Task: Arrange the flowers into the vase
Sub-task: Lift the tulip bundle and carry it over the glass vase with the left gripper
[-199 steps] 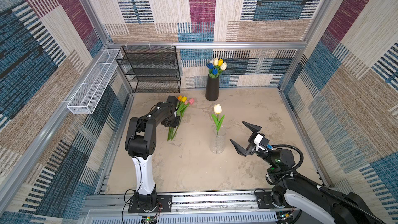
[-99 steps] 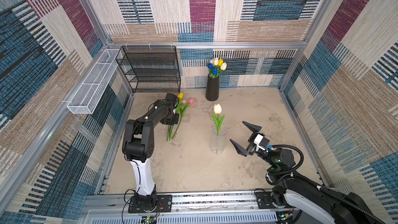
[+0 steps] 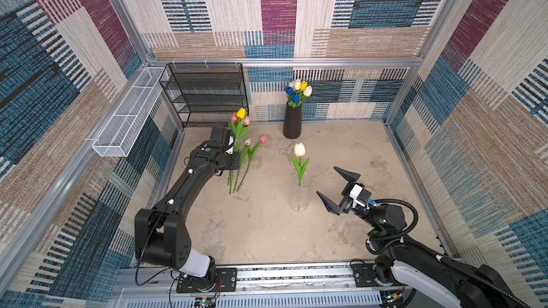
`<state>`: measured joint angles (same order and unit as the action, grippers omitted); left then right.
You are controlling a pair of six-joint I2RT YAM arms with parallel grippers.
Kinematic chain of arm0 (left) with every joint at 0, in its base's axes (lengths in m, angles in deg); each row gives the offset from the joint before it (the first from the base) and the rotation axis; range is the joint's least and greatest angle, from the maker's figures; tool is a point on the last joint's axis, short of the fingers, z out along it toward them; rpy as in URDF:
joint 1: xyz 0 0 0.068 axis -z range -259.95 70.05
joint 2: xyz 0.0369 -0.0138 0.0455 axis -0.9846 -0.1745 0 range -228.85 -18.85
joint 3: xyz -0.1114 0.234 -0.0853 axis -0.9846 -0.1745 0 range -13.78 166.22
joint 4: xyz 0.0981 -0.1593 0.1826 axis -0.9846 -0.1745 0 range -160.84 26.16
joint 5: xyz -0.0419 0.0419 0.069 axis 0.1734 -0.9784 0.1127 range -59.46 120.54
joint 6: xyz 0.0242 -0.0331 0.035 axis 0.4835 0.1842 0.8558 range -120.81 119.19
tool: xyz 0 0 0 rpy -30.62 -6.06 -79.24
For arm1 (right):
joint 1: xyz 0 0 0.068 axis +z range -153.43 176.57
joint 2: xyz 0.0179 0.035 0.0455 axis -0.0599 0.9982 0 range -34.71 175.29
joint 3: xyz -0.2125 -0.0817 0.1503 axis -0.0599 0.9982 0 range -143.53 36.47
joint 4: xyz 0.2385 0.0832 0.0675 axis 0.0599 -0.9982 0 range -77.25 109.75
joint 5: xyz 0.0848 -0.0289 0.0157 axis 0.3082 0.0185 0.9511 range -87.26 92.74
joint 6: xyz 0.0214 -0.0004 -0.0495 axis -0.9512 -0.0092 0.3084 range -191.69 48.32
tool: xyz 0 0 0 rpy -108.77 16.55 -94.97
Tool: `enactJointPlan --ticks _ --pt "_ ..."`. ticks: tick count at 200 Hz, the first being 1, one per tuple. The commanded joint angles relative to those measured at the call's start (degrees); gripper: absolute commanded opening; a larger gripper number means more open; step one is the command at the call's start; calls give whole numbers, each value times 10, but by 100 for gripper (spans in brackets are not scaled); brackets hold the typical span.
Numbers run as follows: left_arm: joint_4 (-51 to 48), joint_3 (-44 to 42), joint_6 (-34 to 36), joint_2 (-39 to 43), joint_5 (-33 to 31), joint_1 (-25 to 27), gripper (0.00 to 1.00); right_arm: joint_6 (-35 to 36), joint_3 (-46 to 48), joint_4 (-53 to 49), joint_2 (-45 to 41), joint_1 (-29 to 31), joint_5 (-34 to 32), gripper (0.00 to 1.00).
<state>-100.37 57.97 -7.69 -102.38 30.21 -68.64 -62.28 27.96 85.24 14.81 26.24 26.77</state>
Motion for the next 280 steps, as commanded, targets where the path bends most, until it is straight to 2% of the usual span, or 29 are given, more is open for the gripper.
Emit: enactJointPlan --ticks 1,14,32,53,70,93,111,153,180,224,280 --pt "120 -47 -9 74 85 4 0 -8 2 9 0 1 2 100" --pt "223 -104 -14 138 136 10 0 -9 3 11 1 1 2 100" --pt "389 -190 -43 217 170 27 0 -10 3 11 -1 1 2 100" --pt "540 -253 -77 255 222 49 0 -10 3 12 -2 1 1 100" --pt "583 -259 -50 259 243 95 0 -10 3 13 -4 1 2 100" --pt "634 -270 14 266 233 176 0 -10 5 13 -6 1 2 100" --pt "728 -291 12 253 244 213 0 -10 6 16 -3 1 2 100" --pt "849 -295 9 168 232 290 0 -13 7 23 2 1 4 100" --pt "898 -276 17 102 221 328 0 -12 9 23 1 1 2 100" --pt "900 -237 28 27 209 351 0 -11 11 22 -9 1 -1 100" --pt "896 -266 53 18 158 351 0 -6 12 15 -21 1 -4 100"
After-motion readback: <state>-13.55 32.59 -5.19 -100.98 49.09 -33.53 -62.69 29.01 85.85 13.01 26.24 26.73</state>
